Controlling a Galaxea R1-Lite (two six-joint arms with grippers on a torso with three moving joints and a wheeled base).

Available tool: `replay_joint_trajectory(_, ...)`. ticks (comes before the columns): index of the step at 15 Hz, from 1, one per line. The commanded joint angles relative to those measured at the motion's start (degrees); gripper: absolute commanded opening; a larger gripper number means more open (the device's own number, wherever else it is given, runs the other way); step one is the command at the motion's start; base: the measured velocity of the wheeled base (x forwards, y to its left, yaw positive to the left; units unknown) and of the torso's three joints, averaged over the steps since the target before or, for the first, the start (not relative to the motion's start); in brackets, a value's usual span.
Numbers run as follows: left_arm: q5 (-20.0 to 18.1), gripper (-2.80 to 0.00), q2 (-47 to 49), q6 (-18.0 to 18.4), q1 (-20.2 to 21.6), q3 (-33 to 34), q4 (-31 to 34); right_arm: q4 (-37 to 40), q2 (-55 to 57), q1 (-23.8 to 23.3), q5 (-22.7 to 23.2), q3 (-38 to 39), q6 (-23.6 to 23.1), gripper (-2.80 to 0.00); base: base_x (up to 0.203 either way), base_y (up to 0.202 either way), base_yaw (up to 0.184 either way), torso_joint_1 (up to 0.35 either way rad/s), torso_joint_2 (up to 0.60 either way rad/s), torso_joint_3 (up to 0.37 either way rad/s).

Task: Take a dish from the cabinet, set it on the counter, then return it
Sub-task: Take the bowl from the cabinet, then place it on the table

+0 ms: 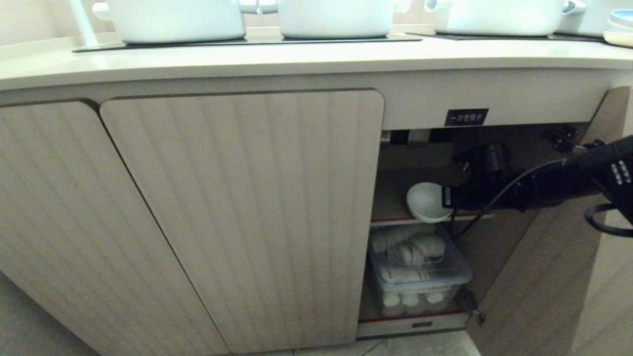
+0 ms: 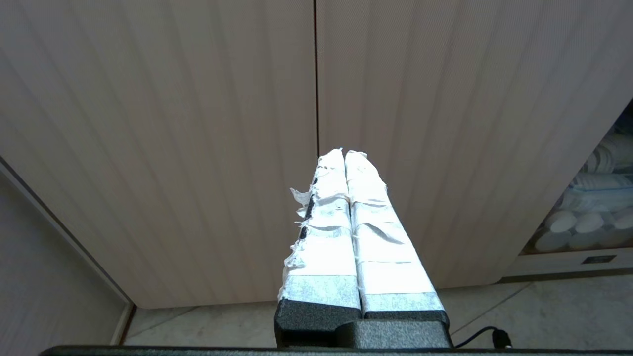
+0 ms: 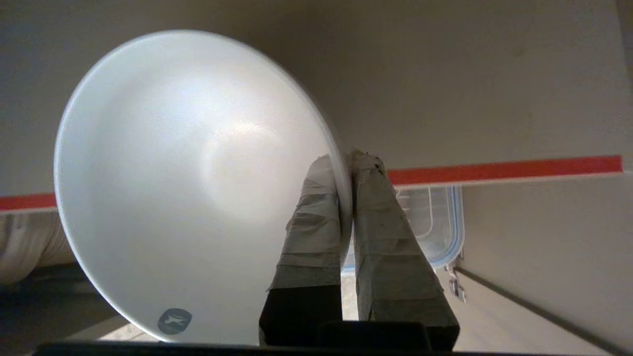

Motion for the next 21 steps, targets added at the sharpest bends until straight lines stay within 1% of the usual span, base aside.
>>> replay_joint_trajectory(1, 0.0, -2.80, 0.0, 0.0, 0.0, 0.0, 0.0, -0.9, -1.8, 0.1, 0.1, 1.6, 0.0, -2.80, 0.000, 0.000, 0.000, 0.000, 0.00, 0.000)
replay_joint_trajectory(7, 0.0, -2.80, 0.0, 0.0, 0.0, 0.0, 0.0, -4.9, -6.6, 0.1, 0.1, 10.5, -0.1, -2.80, 0.000, 0.000, 0.000, 0.000, 0.00, 0.000)
replay_joint_trajectory(13, 0.0, -2.80, 0.0, 0.0, 0.0, 0.0, 0.0, -5.1, -12.4, 0.2, 0.1, 18.1, -0.1, -2.80, 0.000, 0.000, 0.000, 0.000, 0.00, 0.000)
replay_joint_trajectory(21, 0.0, -2.80, 0.0, 0.0, 0.0, 0.0, 0.0, -7.5, -22.7, 0.4, 0.1, 33.0, 0.1, -2.80, 0.000, 0.000, 0.000, 0.000, 0.00, 0.000)
